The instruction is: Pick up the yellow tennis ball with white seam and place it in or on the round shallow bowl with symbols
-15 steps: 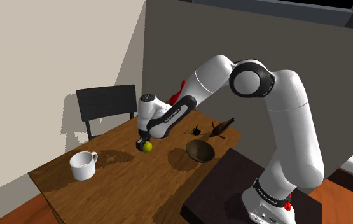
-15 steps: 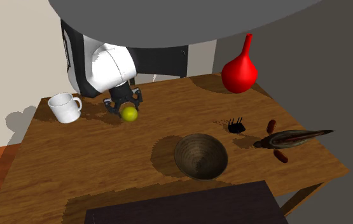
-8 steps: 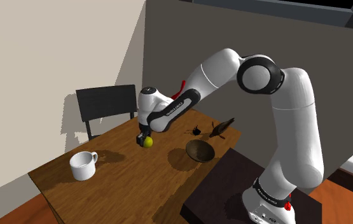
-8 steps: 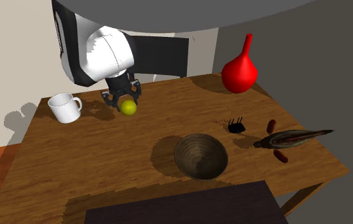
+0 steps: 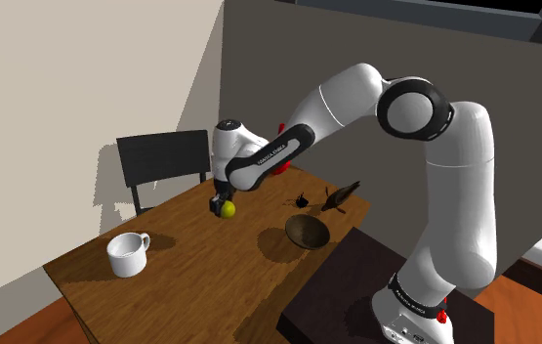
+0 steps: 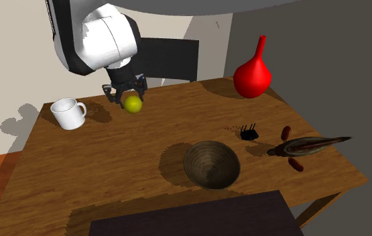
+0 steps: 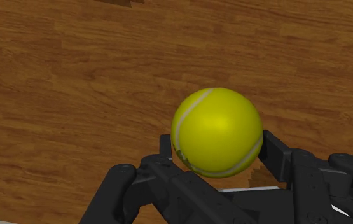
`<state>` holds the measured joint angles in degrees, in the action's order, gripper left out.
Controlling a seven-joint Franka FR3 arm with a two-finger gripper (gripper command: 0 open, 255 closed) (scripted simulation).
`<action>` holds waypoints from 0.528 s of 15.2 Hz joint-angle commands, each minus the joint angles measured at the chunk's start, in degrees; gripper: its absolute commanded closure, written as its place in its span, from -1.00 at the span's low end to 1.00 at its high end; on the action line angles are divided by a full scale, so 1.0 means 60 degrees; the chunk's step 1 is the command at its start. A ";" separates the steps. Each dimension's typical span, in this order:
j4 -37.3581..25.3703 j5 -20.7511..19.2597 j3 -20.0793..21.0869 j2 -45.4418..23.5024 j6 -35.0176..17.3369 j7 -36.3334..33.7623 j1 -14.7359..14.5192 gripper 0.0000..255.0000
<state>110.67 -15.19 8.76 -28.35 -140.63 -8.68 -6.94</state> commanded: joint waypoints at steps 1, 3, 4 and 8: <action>0.0003 0.0070 0.0047 0.0199 0.0193 0.0060 0.0028 1.00; -0.0003 0.0117 0.0075 0.0326 0.0323 0.0102 0.0047 1.00; 0.0444 0.0137 0.0067 0.0602 0.0136 0.0197 0.0170 1.00; 0.2116 0.0246 0.0014 0.1661 -0.0552 0.0663 0.0666 1.00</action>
<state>121.19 -13.96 8.89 -20.00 -143.24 -5.54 -3.68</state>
